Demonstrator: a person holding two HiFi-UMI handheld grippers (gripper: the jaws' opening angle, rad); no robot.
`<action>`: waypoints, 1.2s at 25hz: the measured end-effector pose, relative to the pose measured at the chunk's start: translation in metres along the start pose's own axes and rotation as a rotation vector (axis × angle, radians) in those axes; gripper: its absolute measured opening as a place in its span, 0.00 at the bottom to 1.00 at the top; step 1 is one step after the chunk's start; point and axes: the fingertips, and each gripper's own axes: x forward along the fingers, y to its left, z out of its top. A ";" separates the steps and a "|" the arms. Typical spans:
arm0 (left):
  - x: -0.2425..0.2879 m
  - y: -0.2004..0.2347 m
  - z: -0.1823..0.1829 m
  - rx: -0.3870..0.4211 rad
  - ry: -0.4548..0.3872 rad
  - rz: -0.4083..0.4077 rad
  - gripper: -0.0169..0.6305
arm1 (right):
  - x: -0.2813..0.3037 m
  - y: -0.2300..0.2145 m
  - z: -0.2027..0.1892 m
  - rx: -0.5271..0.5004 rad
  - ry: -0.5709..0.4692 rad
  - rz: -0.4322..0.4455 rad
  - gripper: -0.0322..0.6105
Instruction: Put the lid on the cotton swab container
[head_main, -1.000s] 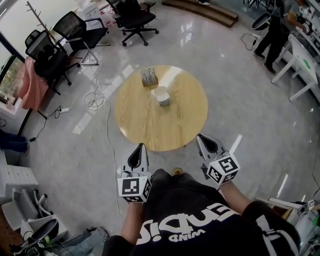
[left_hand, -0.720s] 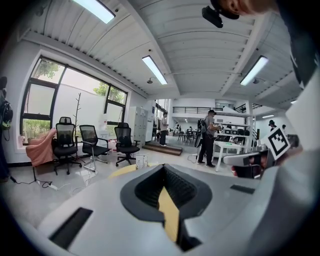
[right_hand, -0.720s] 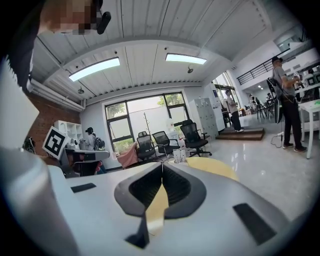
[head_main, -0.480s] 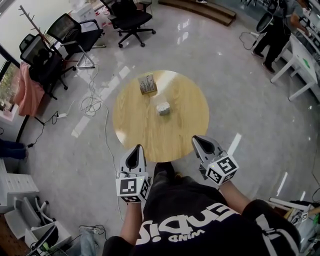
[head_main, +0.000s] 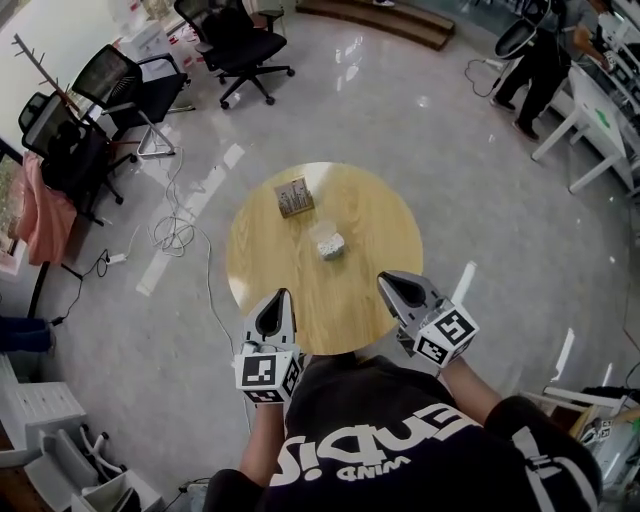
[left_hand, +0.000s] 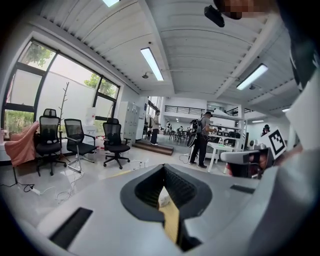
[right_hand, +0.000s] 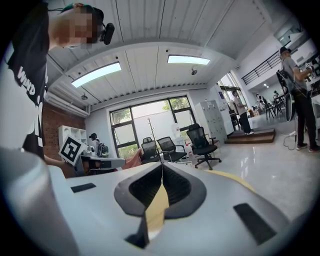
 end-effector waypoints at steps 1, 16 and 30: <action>0.005 0.003 0.002 0.002 0.002 -0.015 0.04 | 0.004 0.001 0.004 -0.010 -0.005 0.005 0.05; 0.048 0.017 0.024 -0.024 -0.004 -0.036 0.04 | 0.043 -0.021 0.000 -0.011 0.064 0.075 0.07; 0.080 0.013 0.025 -0.024 0.014 -0.017 0.04 | 0.095 -0.054 -0.064 -0.100 0.257 0.226 0.59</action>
